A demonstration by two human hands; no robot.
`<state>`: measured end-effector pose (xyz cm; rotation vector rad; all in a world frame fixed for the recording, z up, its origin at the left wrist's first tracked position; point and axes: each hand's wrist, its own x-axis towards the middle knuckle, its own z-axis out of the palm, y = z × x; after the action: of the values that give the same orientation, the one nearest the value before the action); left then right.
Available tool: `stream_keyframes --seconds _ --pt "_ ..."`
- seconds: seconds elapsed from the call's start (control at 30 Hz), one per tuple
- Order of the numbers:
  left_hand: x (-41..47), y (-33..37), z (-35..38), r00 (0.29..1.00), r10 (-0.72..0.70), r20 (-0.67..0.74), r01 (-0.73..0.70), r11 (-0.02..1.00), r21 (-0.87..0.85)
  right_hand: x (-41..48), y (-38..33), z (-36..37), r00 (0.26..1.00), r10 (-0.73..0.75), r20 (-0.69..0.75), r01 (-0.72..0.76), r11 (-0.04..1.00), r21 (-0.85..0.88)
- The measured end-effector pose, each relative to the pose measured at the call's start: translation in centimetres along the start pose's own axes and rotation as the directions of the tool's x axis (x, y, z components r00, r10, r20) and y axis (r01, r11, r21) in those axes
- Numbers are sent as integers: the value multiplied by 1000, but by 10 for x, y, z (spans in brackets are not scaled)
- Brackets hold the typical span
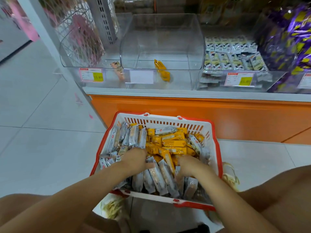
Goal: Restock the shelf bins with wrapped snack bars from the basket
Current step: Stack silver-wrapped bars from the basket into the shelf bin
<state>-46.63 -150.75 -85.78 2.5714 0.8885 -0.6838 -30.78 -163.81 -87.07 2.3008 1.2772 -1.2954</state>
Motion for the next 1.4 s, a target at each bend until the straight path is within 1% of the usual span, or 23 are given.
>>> stream_keyframes --seconds 0.1,0.17,0.23,0.33,0.4,0.47,0.53,0.63,0.7,0.77,0.83,0.9,0.97,1.0,1.03,1.1,1.17,1.2,1.23,1.3,1.37,1.4 --pt "7 9 -8 999 16 28 -15 999 -35 -2 -2 1 999 42 -9 -42 999 -13" --pt "10 13 -14 999 43 32 -43 999 14 -2 -3 0 998 63 -18 -64 997 -49" --pt "11 15 -15 996 84 40 -86 995 50 -4 -2 -6 999 37 17 -35 995 -90" --pt "8 23 -11 989 138 61 -141 989 41 -17 10 -25 998 -15 68 18 999 -35" --pt "6 29 -10 992 112 55 -113 993 21 -28 21 -42 998 -48 34 47 999 28" --pt "3 34 -10 997 67 50 -67 998 13 -35 32 -58 997 -72 -36 77 987 138" --pt "2 38 -12 997 45 65 -46 999 18 -38 42 -68 983 -84 -163 126 957 262" --pt "0 42 -14 993 29 113 -40 994 100 -49 49 -79 930 -69 -362 226 882 414" --pt "1 43 -16 990 12 138 -27 994 108 -56 51 -85 895 -64 -442 280 852 443" --pt "2 43 -22 983 4 181 -8 1000 23 -60 53 -88 866 -51 -498 307 841 447" --pt "2 39 -35 973 44 226 5 977 -211 -60 57 -88 835 -51 -547 345 824 449" --pt "-1 33 -54 969 110 220 5 884 -467 -60 60 -90 806 -62 -588 408 779 477" --pt "-5 25 -70 969 162 188 5 744 -668 -64 61 -92 775 -77 -627 482 715 507" --pt "-6 20 -77 964 194 183 18 637 -770 -67 59 -94 753 -90 -652 522 685 509" --pt "-7 15 -83 957 235 172 30 508 -861 -70 58 -96 732 -101 -674 561 652 511" --pt "-7 6 -91 940 323 111 36 229 -973 -75 56 -100 691 -120 -713 642 555 529" --pt "-5 -1 -97 923 383 35 53 -37 -998 -79 55 -104 672 -116 -732 691 452 563" --pt "-5 -3 -99 916 400 -3 59 -144 -988 -81 54 -107 669 -107 -735 705 403 583" --pt "-5 -3 -102 913 406 -41 55 -221 -974 -84 54 -109 672 -103 -733 716 344 608" --pt "-4 -3 -105 921 377 -95 30 -313 -949 -86 54 -112 686 -100 -721 725 178 665" --pt "-3 -1 -107 939 326 -106 30 -386 -922 -86 54 -113 711 -98 -697 700 4 714" --pt "-3 -1 -107 948 303 -99 40 -421 -906 -86 53 -113 719 -104 -687 688 -37 725"
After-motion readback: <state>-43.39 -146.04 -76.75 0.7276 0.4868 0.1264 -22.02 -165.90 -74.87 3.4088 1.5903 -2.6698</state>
